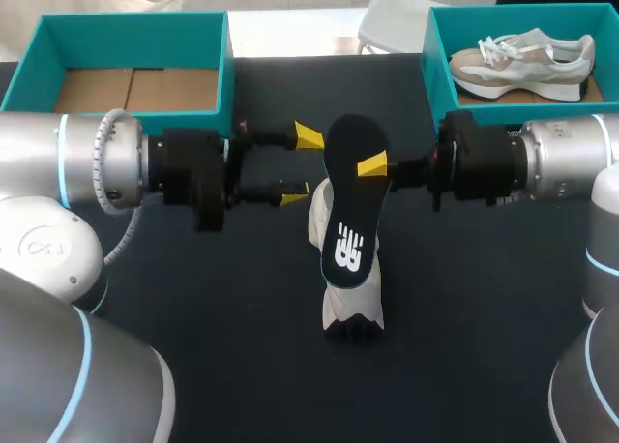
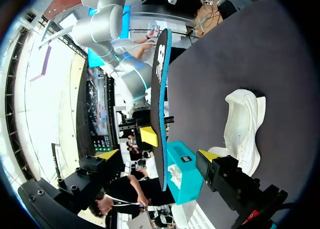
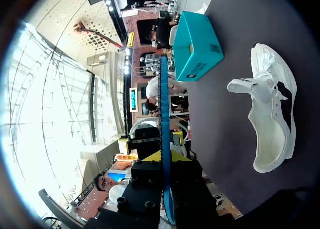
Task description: Take the shoe out of the shoebox, open the shoe tongue, remove and reinsert the insole, then place the shoe into the shoebox
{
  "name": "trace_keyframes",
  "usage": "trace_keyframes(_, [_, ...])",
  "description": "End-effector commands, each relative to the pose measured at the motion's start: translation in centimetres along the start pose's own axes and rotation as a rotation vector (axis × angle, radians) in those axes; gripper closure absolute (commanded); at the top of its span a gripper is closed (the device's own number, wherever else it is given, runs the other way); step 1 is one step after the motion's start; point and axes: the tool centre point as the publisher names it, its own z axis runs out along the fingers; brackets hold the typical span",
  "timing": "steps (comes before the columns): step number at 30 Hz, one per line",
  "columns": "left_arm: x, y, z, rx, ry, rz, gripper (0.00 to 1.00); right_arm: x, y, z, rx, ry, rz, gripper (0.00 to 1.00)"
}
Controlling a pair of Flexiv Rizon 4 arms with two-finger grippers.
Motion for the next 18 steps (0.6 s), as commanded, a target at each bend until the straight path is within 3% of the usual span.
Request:
trace_keyframes(1, [0.4, 0.0, 0.8, -0.002, -0.128, 0.000, 0.00, -0.2, -0.2, 0.7, -0.012, 0.011, -0.003, 1.00])
trace_keyframes(7, [0.3, 0.0, 1.5, -0.005, -0.129, -0.015, 0.02, -0.1, -0.2, 1.6, -0.011, 0.027, -0.006, 1.00])
trace_keyframes(9, [0.3, -0.2, 1.7, -0.007, -0.131, -0.016, 0.27, -0.2, -0.2, 1.8, -0.011, 0.033, -0.006, 1.00])
trace_keyframes(11, [0.2, -0.3, 2.0, -0.011, -0.131, -0.021, 0.37, -0.3, -0.1, 2.0, -0.008, 0.037, -0.006, 1.00])
trace_keyframes(13, [0.2, -0.3, 2.1, -0.015, -0.127, -0.020, 0.54, -0.3, -0.1, 2.1, -0.006, 0.039, -0.006, 1.00])
trace_keyframes(18, [0.2, -0.1, 2.3, -0.030, -0.126, -0.020, 0.66, -0.4, -0.2, 2.0, -0.006, 0.039, -0.005, 1.00])
